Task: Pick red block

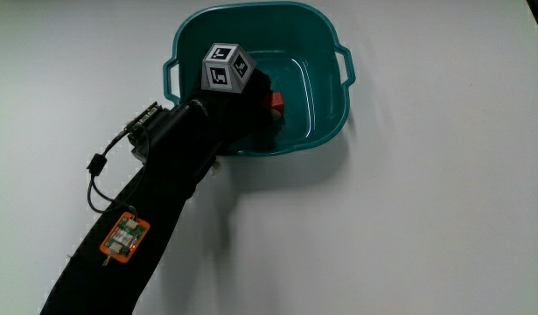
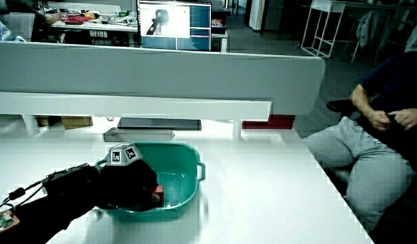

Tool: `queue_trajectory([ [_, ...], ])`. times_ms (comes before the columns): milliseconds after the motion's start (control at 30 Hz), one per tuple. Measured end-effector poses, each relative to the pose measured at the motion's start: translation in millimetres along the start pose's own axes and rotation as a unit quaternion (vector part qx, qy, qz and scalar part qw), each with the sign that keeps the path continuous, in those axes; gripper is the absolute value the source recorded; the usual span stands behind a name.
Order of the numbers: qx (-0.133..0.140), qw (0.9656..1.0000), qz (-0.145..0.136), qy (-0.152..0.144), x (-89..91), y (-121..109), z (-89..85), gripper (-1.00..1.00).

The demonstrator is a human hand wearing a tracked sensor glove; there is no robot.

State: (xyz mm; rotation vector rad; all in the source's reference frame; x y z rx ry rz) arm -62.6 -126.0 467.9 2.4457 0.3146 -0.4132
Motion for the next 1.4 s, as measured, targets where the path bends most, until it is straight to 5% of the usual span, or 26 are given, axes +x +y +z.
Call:
queue_trajectory([
  [967, 0.047, 0.9972, -0.056, 0.01, 27.0, -37, 36.7, 1.0],
  [1400, 0.078, 0.9862, -0.143, 0.026, 70.1, -84, 54.9, 1.0],
])
